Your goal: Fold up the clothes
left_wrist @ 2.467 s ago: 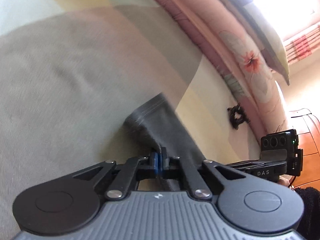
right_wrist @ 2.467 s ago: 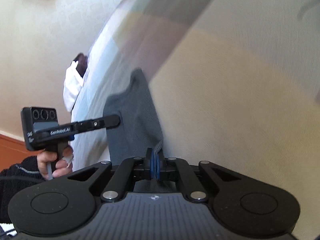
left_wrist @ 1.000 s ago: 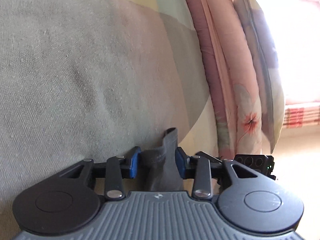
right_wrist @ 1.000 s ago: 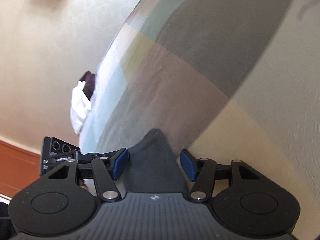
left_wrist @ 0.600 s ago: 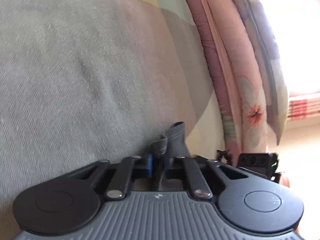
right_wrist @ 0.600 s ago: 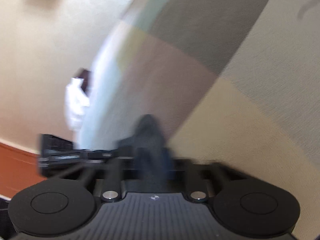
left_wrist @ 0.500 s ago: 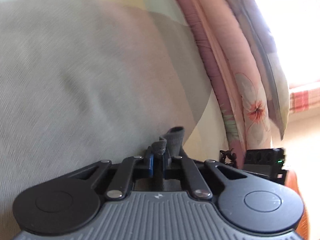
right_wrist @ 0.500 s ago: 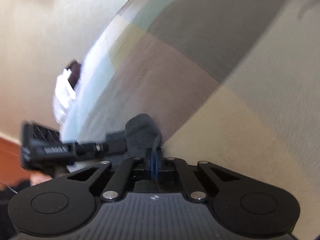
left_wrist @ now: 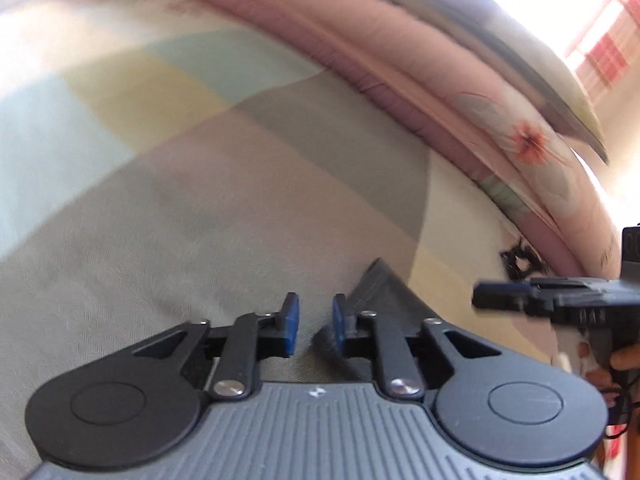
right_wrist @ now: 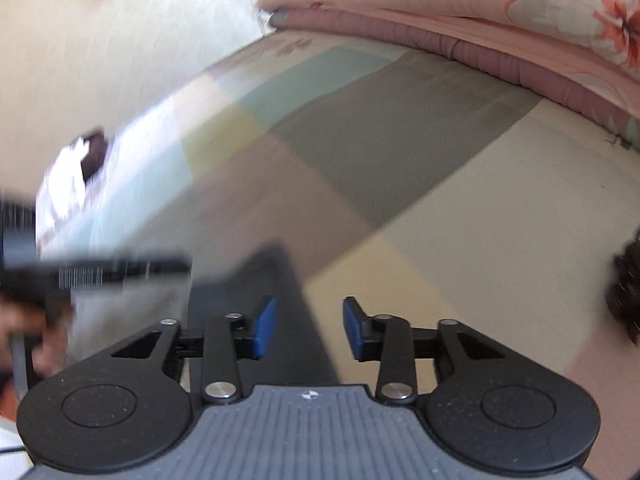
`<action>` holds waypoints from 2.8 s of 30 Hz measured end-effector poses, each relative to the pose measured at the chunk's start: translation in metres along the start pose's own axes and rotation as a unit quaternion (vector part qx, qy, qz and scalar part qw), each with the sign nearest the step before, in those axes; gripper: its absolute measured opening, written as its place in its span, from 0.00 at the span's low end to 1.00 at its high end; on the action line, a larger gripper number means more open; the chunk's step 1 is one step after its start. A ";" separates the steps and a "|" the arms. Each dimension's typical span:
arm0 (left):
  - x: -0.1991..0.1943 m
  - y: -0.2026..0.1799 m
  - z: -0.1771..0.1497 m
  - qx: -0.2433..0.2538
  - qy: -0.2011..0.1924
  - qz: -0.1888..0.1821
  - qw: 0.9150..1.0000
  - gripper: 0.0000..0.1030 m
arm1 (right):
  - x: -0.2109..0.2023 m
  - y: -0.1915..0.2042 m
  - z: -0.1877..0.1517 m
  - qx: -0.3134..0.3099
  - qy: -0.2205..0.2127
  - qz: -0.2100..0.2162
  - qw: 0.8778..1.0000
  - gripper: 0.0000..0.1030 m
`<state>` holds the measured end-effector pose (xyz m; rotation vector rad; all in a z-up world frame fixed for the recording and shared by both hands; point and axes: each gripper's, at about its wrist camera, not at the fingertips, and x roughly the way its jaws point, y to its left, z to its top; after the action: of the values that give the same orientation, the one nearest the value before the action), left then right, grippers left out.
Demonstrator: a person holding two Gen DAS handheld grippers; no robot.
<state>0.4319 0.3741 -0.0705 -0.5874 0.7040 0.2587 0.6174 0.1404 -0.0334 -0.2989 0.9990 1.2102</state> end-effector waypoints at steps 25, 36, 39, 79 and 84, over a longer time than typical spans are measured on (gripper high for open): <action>-0.002 -0.064 -0.016 0.238 0.064 0.050 0.968 0.35 | -0.054 0.056 -0.115 0.049 0.019 -0.161 0.986 1.00; -0.009 -0.090 -0.038 0.308 0.111 0.071 0.942 0.42 | -0.183 0.005 -0.256 0.214 0.076 -0.293 0.929 1.00; -0.008 -0.102 -0.044 0.331 0.121 0.073 0.933 0.43 | -0.197 -0.007 -0.297 0.256 0.072 -0.300 0.916 1.00; -0.023 -0.152 -0.074 0.330 0.176 0.152 0.915 0.53 | -0.313 -0.081 -0.415 0.412 -0.043 -0.354 0.838 1.00; -0.030 -0.167 -0.068 0.317 0.164 0.133 0.924 0.53 | -0.308 -0.039 -0.413 0.381 -0.023 -0.332 0.863 1.00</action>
<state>0.4426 0.1982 -0.0214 0.0961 1.1335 0.1684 0.4512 -0.3487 -0.0397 0.0300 1.1257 0.1455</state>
